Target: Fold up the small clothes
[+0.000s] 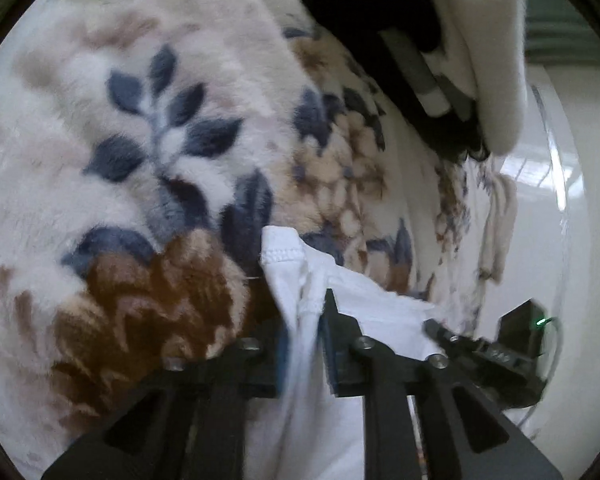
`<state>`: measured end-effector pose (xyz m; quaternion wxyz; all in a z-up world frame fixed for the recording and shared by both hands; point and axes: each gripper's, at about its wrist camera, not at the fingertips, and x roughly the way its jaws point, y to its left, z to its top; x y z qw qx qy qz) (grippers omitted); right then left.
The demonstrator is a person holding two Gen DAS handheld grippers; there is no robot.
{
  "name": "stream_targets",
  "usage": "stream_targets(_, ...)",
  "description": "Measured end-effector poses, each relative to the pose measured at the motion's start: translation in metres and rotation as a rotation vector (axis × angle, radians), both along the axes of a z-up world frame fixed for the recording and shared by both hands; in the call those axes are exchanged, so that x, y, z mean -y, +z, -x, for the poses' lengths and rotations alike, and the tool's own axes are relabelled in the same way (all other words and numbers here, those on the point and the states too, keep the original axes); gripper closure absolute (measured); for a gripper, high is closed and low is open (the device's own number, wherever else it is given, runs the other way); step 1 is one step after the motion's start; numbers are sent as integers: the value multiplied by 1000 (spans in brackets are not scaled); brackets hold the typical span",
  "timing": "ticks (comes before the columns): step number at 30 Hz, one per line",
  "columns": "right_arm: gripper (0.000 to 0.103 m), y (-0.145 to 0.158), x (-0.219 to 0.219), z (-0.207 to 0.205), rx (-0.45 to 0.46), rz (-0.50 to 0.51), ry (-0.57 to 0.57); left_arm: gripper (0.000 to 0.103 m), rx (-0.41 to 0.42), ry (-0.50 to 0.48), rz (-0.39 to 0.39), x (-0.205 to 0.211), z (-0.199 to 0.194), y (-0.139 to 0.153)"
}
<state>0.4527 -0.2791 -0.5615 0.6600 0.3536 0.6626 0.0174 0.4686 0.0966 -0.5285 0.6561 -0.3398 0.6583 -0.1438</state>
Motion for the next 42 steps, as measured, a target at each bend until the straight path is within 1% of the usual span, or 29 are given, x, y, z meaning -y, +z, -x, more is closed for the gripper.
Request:
stream_targets(1,95,1,1,0,-6,-6,-4,74,4,8,16,-4,3,6)
stream_targets(2,88,5,4,2,-9,-18,-9,61,18,5,28,-9,9,15)
stream_targets(3,83,9,6,6,-3,-32,-12,50,42,-4,19,-13,19,28)
stream_targets(4,70,17,9,14,9,-48,-10,49,62,-11,12,-15,29,37)
stream_targets(5,61,25,11,22,17,-50,-2,49,72,-21,12,-17,37,42)
stream_targets(7,57,35,13,45,15,-70,26,49,65,-50,9,-13,55,45)
stream_targets(9,57,35,10,63,0,-113,49,49,44,-90,-14,-1,67,36)
stream_targets(10,57,30,5,75,-22,-148,69,49,25,-116,-39,5,73,27)
stream_targets(11,57,25,1,81,-37,-152,89,49,10,-128,-45,10,76,20)
stream_targets(13,55,12,-7,94,-74,-122,128,49,-7,-134,-42,15,81,7)
stream_targets(14,51,7,-6,97,-81,-126,126,49,-3,-133,-33,16,81,6)
stream_targets(15,49,2,-5,100,-83,-137,117,43,4,-134,-21,16,81,5)
stream_targets(16,41,-5,-5,102,-81,-163,108,39,10,-135,3,17,81,2)
stream_targets(17,37,-9,-4,104,-76,-177,108,33,12,-132,23,16,80,1)
stream_targets(18,35,-12,-3,104,-68,-188,111,27,16,-133,44,18,79,-2)
stream_targets(20,29,-22,-3,104,-47,-229,120,23,20,-138,68,22,77,-8)
stream_targets(22,27,-33,-4,104,-37,-284,118,23,27,-129,87,26,74,-13)
stream_targets(25,27,-41,-2,99,-20,-364,95,24,64,-106,111,24,74,-10)
stream_targets(26,31,-41,-3,97,-14,-382,89,39,74,-99,120,23,75,-8)
stream_targets(27,35,-42,-4,95,-3,-411,87,70,72,-94,111,23,75,-7)
stream_targets(28,52,-44,-6,94,-2,-415,96,77,67,-93,113,20,76,-6)
stream_targets(29,71,-45,-12,90,-2,-415,105,83,68,-80,127,18,77,-4)
stream_targets(30,78,-46,-15,89,0,-423,113,85,73,-67,119,17,79,0)
stream_targets(32,84,-42,-18,88,11,-422,119,86,81,-54,110,17,81,9)
stream_targets(33,85,-38,-19,86,12,-415,119,86,84,-47,105,19,81,14)
stream_targets(36,86,-15,-21,80,31,-405,124,87,103,-34,99,20,77,36)
stream_targets(38,86,6,-19,73,50,-407,127,87,117,-28,105,21,72,54)
stream_targets(42,86,54,-16,50,98,-394,157,87,167,-26,108,26,50,102)
